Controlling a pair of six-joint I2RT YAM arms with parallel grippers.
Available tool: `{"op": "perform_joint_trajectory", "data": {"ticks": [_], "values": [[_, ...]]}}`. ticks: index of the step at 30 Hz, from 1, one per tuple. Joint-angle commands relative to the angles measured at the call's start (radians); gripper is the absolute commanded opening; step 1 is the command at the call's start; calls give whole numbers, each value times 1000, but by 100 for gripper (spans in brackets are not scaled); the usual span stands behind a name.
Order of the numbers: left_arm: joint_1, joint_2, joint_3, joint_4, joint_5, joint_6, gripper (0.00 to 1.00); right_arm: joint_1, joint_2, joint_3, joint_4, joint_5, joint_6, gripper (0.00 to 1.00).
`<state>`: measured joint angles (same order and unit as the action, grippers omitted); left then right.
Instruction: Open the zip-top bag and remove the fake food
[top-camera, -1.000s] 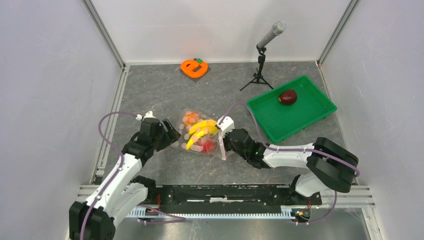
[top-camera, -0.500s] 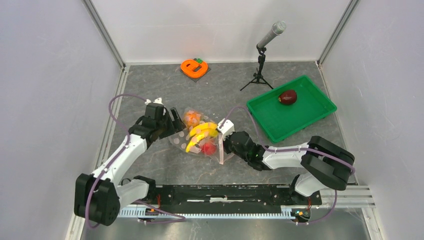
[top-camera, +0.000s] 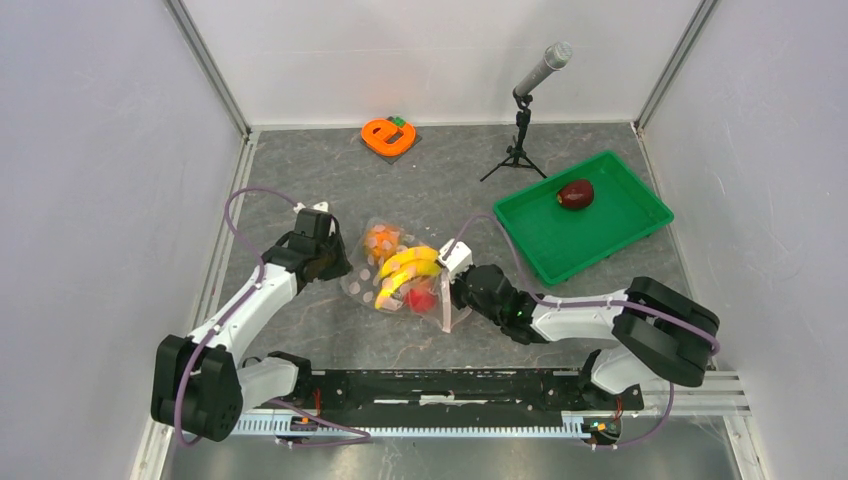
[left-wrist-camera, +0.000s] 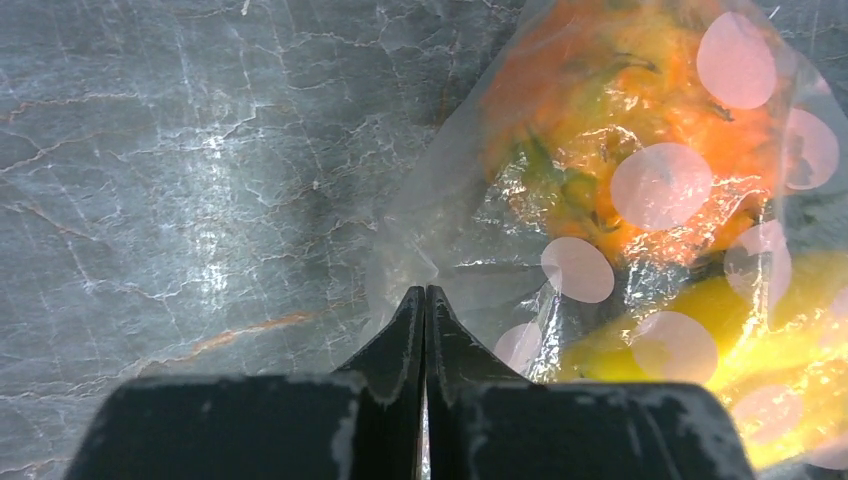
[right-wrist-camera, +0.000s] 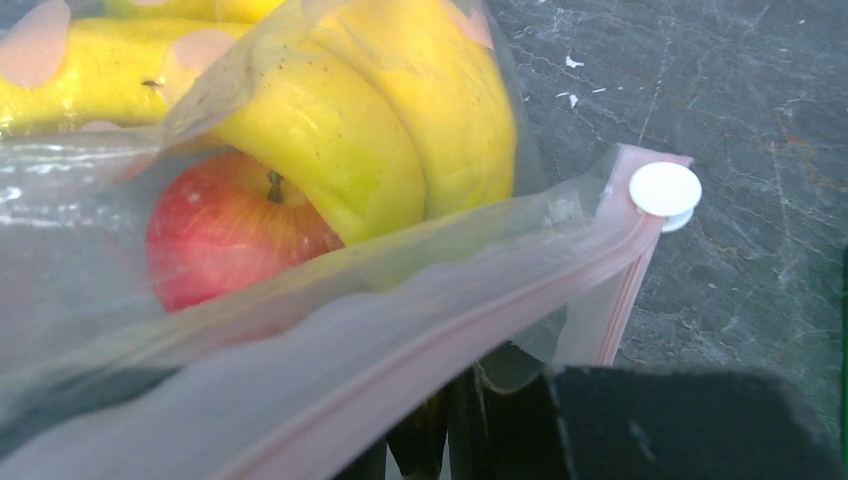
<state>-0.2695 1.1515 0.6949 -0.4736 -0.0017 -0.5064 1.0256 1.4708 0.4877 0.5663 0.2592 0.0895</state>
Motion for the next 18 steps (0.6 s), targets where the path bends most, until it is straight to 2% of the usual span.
{"op": "perform_joint_trajectory", "data": {"ticks": [1, 18], "values": [[4, -10, 32, -18, -63, 21, 2, 1, -88, -24, 41, 23, -35, 8], [8, -45, 29, -49, -149, -4, 2, -23, -327, -202, 94, 104, -73, 8]]}}
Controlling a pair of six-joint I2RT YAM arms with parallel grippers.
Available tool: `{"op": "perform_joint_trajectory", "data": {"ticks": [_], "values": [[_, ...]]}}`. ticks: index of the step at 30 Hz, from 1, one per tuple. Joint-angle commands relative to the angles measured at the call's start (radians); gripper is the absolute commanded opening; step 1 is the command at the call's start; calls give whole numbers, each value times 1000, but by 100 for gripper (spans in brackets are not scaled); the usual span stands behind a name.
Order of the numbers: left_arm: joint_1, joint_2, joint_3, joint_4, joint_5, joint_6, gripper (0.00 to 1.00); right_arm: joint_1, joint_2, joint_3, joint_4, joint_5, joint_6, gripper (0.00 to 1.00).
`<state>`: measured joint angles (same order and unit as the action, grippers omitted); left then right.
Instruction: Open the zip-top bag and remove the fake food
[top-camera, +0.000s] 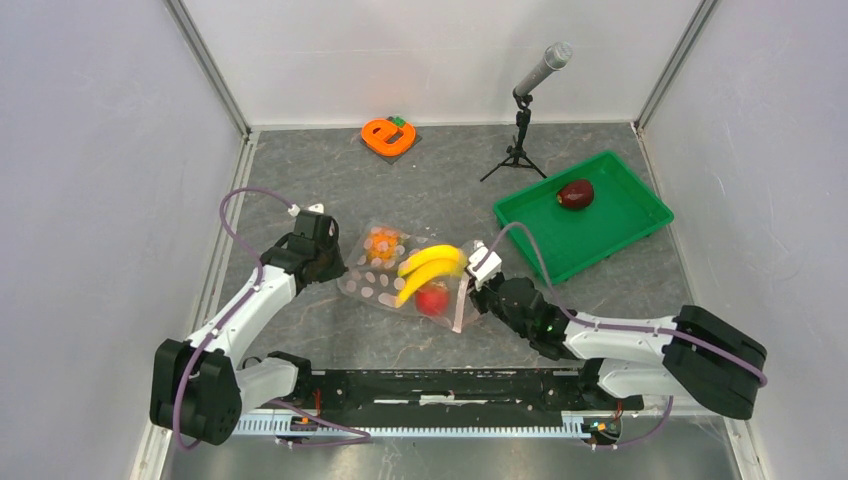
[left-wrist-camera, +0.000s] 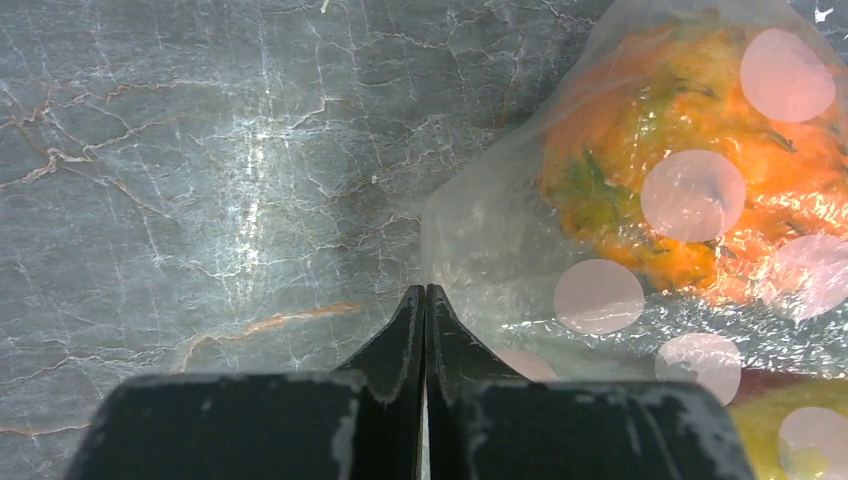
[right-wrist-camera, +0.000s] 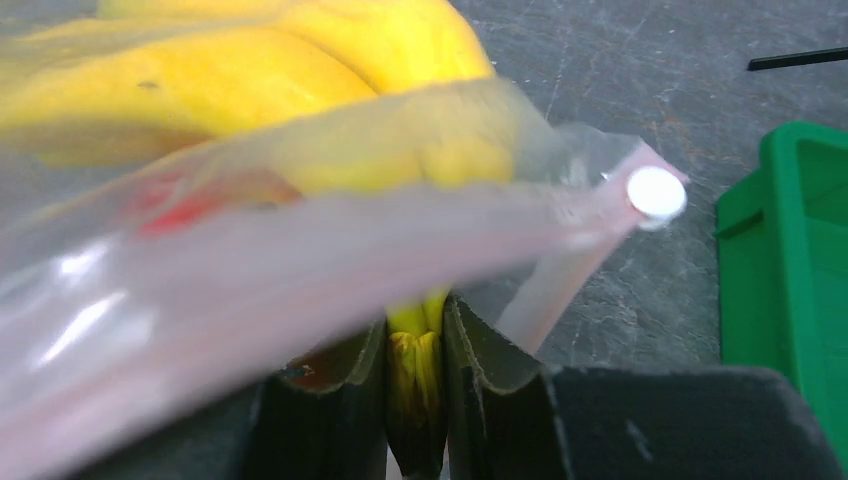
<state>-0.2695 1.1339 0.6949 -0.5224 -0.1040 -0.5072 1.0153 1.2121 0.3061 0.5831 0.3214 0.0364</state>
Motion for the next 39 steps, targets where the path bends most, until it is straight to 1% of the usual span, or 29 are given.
{"op": "perform_joint_trajectory", "data": {"ticks": [1, 6, 10, 15, 19, 22, 28, 31, 33, 35, 37, 39], "values": [[8, -27, 29, -1, -47, -4, 2, -18, -85, -27, 82, 30, -26, 8], [13, -34, 28, -3, -60, -10, 2, -29, -152, -63, 66, -44, -93, 9], [16, -38, 29, -9, -81, -16, 2, -40, -234, -104, 38, -31, -109, 8], [22, -56, 32, -18, -110, -19, 2, -55, -303, -152, 6, 67, -136, 8], [27, -61, 34, -25, -121, -16, 2, -74, -295, -127, -76, 177, -80, 0], [30, -66, 37, -30, -136, -11, 2, -86, -282, -112, -91, 149, -43, 0], [41, -62, 51, -50, -183, -4, 2, -93, -266, -94, -66, 28, 42, 0], [43, -59, 52, -50, -180, -6, 3, -94, -242, -85, -42, -21, 76, 0], [44, -62, 50, -42, -172, -6, 7, -95, -216, -65, -17, -95, 99, 0], [44, -71, 44, -30, -155, -2, 17, -96, -182, -35, 7, -180, 118, 0], [44, -87, 38, -13, -142, 2, 31, -95, -152, -8, 29, -239, 142, 0], [43, -108, 28, -2, -135, 8, 45, -95, -139, 6, 55, -267, 162, 0]]}}
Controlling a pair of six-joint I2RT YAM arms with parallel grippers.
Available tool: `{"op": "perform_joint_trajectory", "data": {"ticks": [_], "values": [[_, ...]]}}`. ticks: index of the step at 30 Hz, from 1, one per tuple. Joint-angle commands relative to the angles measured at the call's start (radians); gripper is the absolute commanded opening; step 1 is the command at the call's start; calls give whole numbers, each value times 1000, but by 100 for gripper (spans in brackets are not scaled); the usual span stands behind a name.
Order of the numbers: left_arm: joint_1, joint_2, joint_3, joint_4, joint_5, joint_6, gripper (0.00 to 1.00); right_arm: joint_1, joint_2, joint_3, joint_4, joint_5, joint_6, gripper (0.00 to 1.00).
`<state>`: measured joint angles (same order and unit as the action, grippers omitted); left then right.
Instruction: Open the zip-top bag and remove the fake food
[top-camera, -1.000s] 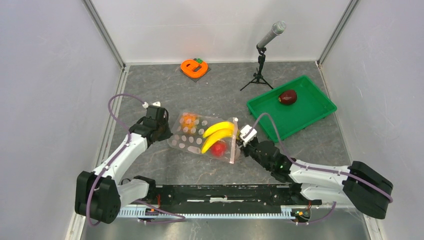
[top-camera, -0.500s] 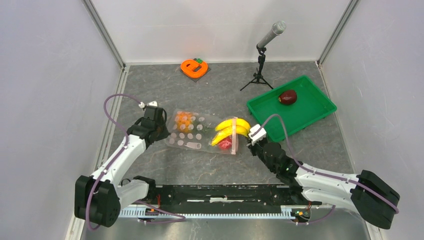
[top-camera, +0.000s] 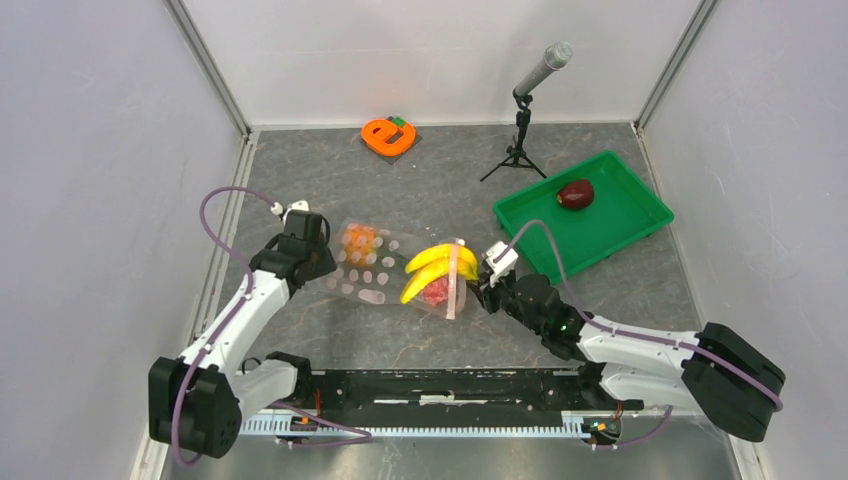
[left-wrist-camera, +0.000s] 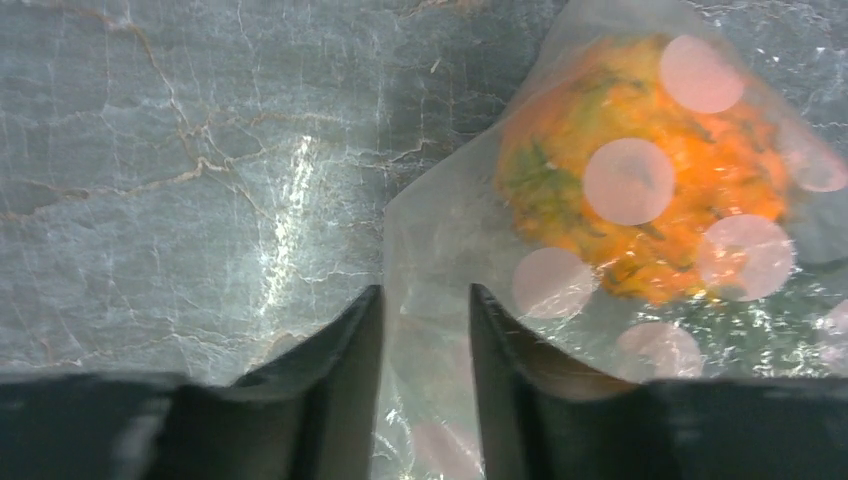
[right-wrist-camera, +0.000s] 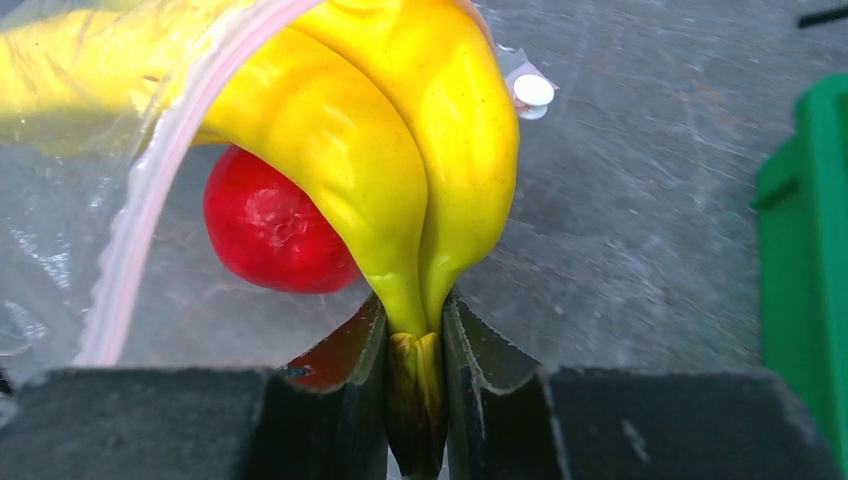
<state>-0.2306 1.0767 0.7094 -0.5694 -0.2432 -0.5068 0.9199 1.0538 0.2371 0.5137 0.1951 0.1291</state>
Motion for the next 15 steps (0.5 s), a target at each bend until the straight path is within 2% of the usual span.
{"op": "perform_joint_trajectory", "data": {"ticks": [1, 6, 8, 12, 15], "values": [[5, -62, 9, 50, 6, 10, 51, 0, 21, 80, 129, -141, 77, 0], [5, -96, 5, 58, 28, 27, 89, -4, 9, 111, 102, -136, 97, 0], [4, -112, 10, 60, 67, 37, 98, -5, 22, 163, 19, -128, 75, 0], [4, -162, 57, 36, 169, 56, 100, -4, 62, 309, -171, -59, 10, 0], [2, -206, 117, 3, 235, 62, 100, -2, 89, 372, -224, -2, -45, 0]]}}
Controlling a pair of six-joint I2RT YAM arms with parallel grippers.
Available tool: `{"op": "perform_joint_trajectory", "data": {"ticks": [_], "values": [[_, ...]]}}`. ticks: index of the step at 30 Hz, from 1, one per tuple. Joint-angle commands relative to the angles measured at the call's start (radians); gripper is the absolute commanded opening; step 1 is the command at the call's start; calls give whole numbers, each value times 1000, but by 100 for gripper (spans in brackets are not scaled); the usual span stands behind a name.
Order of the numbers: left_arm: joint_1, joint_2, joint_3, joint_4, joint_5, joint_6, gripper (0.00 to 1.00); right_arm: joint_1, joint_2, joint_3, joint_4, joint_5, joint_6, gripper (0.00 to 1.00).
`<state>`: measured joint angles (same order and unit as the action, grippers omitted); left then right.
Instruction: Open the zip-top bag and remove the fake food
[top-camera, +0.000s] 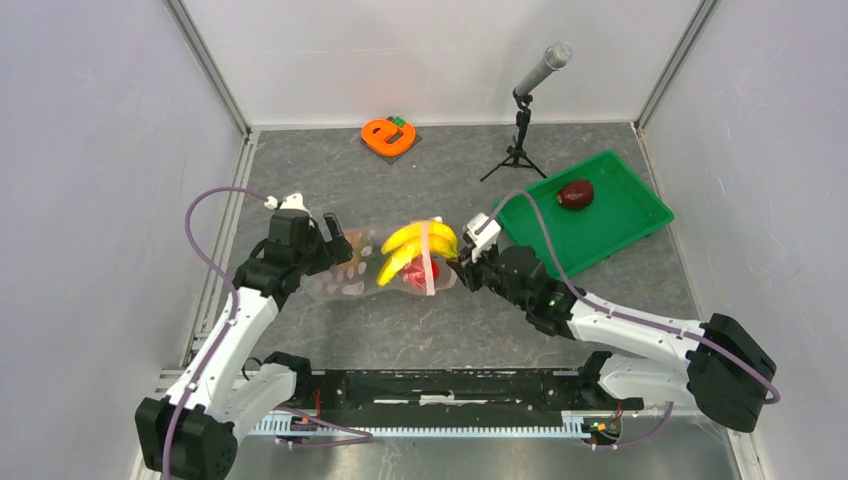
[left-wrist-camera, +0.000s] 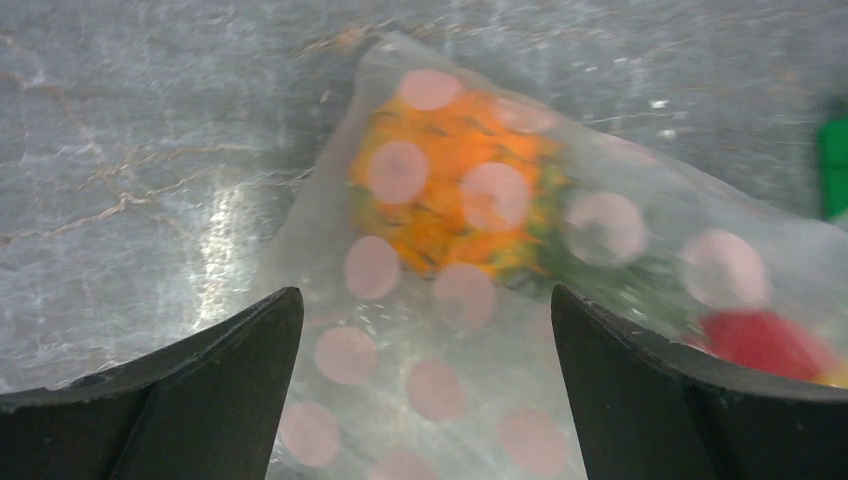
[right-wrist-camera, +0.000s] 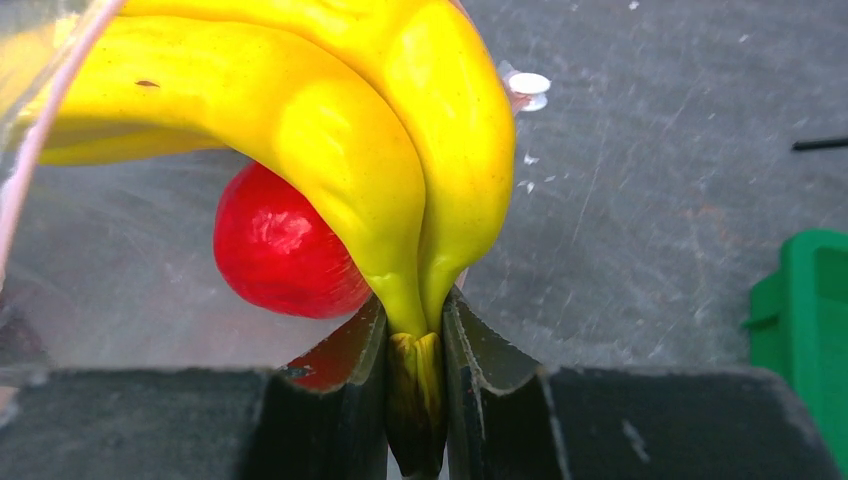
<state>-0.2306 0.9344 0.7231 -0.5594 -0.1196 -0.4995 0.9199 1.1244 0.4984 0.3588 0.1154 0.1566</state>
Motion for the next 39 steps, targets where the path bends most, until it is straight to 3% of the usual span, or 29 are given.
{"op": "perform_joint_trajectory", "data": {"ticks": [1, 8, 13, 20, 23, 34, 36, 39], "values": [[1, -75, 122, -15, 115, 57, 100, 2, 27, 127, -82, 98, -89, 0], [-2, -108, 286, -97, 192, 90, 100, 12, 108, 236, -158, 194, -207, 0], [-62, -75, 356, -80, 296, 20, 100, 27, 140, 275, -150, 198, -219, 0], [-363, 46, 418, -24, 123, 0, 100, 64, 154, 325, -115, 148, -225, 0], [-431, 108, 456, -17, 36, 2, 100, 81, 152, 362, -133, 162, -248, 0], [-492, 174, 487, -25, -124, 32, 100, 126, 134, 394, -129, 210, -310, 0], [-496, 173, 489, -52, -181, 32, 95, 132, 137, 402, -131, 216, -314, 0], [-498, 171, 490, -94, -234, 35, 79, 145, 134, 413, -126, 219, -321, 0]]}}
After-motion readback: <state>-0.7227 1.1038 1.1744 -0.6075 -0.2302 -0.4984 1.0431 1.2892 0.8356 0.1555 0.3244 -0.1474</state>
